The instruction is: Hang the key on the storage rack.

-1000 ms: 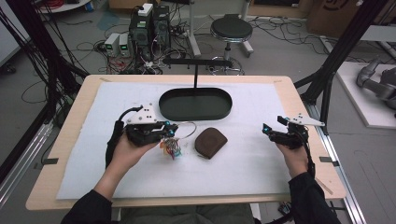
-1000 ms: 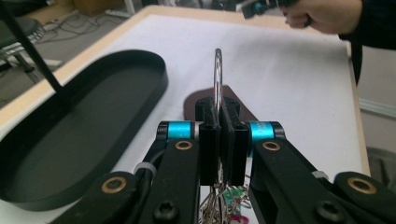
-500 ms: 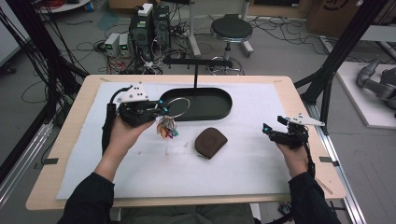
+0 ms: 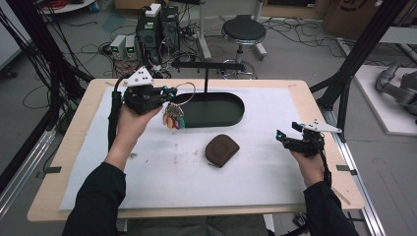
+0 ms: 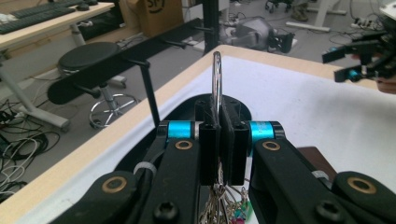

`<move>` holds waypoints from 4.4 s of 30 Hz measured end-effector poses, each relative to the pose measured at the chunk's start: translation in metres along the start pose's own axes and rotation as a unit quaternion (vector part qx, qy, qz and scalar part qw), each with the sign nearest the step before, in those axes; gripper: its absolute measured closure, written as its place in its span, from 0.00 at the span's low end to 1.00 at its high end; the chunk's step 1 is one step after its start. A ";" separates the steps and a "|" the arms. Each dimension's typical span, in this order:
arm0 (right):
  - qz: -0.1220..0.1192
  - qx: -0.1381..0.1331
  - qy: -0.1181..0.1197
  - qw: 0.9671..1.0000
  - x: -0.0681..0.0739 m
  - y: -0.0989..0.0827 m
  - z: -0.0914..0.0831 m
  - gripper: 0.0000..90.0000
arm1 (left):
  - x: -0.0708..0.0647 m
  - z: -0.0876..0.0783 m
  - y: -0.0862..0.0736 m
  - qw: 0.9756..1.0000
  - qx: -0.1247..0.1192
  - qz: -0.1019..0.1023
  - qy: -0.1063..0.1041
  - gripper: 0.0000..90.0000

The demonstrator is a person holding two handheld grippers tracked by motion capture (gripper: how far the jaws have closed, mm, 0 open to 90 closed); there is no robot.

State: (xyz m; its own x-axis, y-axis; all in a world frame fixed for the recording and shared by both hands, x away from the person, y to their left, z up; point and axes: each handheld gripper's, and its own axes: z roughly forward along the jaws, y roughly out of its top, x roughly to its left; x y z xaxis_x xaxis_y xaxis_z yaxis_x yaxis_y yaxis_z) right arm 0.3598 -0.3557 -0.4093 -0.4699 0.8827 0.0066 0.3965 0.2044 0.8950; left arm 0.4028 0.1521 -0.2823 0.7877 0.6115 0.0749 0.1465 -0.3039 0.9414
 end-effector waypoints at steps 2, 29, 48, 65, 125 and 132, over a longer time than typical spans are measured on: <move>0.000 0.000 0.000 1.000 0.000 0.000 0.000 0.28 | 0.006 0.004 0.004 1.000 0.001 0.000 0.013 0.96; 0.001 -0.001 0.002 1.000 0.000 0.000 0.001 0.28 | 0.054 0.040 -0.003 0.995 0.004 -0.055 0.078 0.96; 0.004 -0.001 0.002 1.000 -0.001 0.000 0.001 0.28 | 0.068 0.056 -0.010 0.992 0.018 -0.075 0.095 0.96; 0.003 -0.001 0.002 1.000 0.000 0.000 0.002 0.28 | 0.075 0.061 -0.020 0.990 0.027 -0.088 0.104 0.96; -0.012 0.002 -0.001 1.000 0.004 0.000 0.003 0.28 | 0.003 -0.022 -0.056 0.994 0.006 -0.066 0.085 0.35; -0.011 0.002 -0.002 1.000 0.004 0.000 0.004 0.28 | -0.019 -0.049 -0.082 0.995 -0.012 -0.052 0.080 0.30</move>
State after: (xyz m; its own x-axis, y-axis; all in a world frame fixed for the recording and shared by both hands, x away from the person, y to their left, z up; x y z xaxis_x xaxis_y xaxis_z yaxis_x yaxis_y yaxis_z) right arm 0.3614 -0.3503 -0.4111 -0.4758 0.8794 -0.0151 0.3890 0.2258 0.8931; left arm 0.3466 0.2014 -0.3449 0.6640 0.7473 0.0262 0.2067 -0.2170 0.9540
